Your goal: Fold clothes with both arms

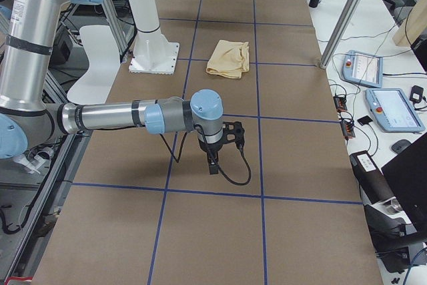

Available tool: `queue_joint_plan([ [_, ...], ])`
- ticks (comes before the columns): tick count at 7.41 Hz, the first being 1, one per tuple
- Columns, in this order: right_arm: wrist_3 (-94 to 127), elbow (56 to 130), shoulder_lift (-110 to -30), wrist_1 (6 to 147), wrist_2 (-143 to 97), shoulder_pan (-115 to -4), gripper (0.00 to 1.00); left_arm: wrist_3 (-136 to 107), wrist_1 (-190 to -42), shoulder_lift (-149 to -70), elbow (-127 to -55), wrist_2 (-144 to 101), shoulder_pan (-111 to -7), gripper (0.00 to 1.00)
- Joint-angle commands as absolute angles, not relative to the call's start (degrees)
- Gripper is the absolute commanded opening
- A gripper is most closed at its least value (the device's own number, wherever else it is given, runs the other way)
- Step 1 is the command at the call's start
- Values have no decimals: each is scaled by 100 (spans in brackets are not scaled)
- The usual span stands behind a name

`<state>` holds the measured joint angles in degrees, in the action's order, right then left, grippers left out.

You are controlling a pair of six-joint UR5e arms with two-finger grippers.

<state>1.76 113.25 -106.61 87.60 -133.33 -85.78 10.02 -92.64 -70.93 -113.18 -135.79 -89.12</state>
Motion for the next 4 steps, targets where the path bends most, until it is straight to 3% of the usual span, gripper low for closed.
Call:
queue_joint_plan([
  [1,176,11320,-10661,8763,-13333,-8578,100,1002,-9264,-7084,-11320,-13579,-8912,100],
  [4,176,11312,-10661,8771,-13342,-8578,100,1002,-9264,-7093,-11312,-13544,-8912,100],
])
